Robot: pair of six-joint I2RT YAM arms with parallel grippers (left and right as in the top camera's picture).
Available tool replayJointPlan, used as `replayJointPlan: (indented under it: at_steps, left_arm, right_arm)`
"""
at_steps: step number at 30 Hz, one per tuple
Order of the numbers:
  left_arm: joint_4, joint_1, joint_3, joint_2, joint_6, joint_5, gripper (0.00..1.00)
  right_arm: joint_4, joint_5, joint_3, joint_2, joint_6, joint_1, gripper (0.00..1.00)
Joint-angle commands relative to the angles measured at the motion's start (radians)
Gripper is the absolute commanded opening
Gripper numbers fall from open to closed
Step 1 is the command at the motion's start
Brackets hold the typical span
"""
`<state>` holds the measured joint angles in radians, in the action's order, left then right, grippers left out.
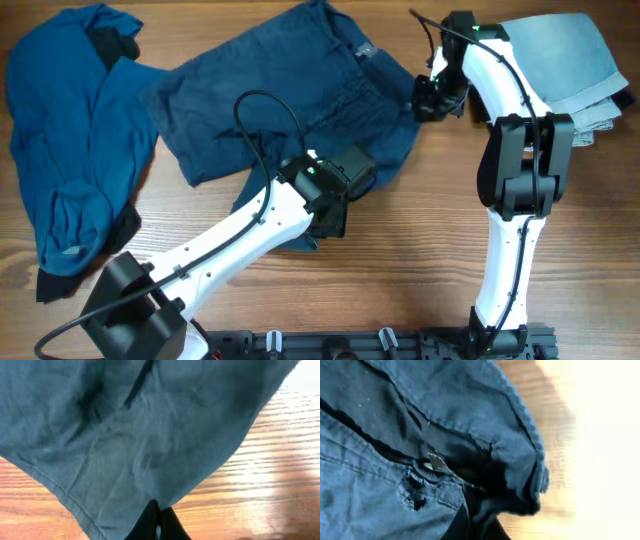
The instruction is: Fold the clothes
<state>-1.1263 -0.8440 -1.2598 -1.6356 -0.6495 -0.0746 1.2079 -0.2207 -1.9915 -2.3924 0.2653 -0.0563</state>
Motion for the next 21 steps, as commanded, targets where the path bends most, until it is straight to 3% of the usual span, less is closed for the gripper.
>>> replayJointPlan:
  at_steps: [1, 8, 12, 21]
  left_arm:
    - [-0.004, 0.040, -0.001, 0.013, -0.018, -0.051, 0.04]
    - [0.023, 0.178, 0.054, 0.013, -0.018, -0.062, 0.04]
    - [0.089, 0.267, 0.133, 0.013, -0.018, -0.061, 0.04]
    - [0.101, 0.330, 0.137, 0.013, -0.009, -0.035, 0.04]
  right_arm:
    - [0.061, 0.041, 0.004, 0.055, 0.029, 0.004, 0.04]
    - [0.227, 0.049, 0.008, 0.153, 0.024, 0.003, 0.04]
    - [0.207, 0.049, 0.117, 0.203, 0.023, 0.003, 0.04]
    - [0.106, 0.040, 0.603, 0.724, 0.104, 0.003, 0.04]
